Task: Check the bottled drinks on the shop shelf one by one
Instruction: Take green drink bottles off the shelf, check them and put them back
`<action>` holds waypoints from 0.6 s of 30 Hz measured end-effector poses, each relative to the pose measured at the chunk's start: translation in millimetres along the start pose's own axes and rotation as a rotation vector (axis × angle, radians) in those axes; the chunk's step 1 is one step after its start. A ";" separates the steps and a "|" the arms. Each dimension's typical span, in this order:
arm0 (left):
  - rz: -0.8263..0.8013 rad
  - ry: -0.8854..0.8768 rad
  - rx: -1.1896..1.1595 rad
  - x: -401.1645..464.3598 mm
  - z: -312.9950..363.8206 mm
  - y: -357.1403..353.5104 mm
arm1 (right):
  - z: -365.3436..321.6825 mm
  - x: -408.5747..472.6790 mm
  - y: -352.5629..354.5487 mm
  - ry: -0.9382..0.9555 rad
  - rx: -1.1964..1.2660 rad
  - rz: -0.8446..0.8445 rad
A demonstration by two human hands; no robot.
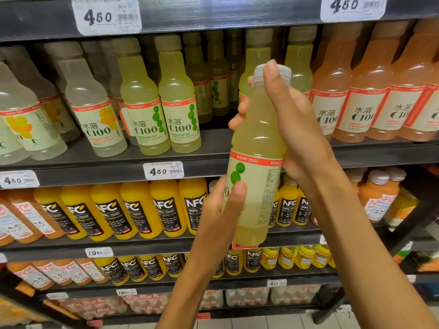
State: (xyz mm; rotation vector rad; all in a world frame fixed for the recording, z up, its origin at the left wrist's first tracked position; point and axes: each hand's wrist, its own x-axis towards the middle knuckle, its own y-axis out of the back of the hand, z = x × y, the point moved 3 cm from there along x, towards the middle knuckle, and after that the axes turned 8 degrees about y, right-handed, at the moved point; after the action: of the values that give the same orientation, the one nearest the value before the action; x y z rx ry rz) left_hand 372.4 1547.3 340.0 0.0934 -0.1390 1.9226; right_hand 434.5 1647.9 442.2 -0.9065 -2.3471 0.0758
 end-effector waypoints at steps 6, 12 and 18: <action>-0.099 0.068 -0.133 -3.6 -0.1 -0.3 | -4.8 2.2 2.1 -0.081 0.020 -0.048; -0.229 0.127 -0.270 -6.0 -1.5 -7.6 | 2.1 0.4 -4.8 -0.099 0.207 -0.120; -0.018 0.042 -0.035 -3.6 -1.1 2.7 | 0.4 2.2 5.9 -0.079 0.055 0.005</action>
State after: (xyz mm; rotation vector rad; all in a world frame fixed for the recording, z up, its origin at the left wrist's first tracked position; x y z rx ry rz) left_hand 371.2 1543.2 338.2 0.0308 -0.1425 1.9017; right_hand 436.5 1653.9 441.5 -0.8980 -2.4036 0.1802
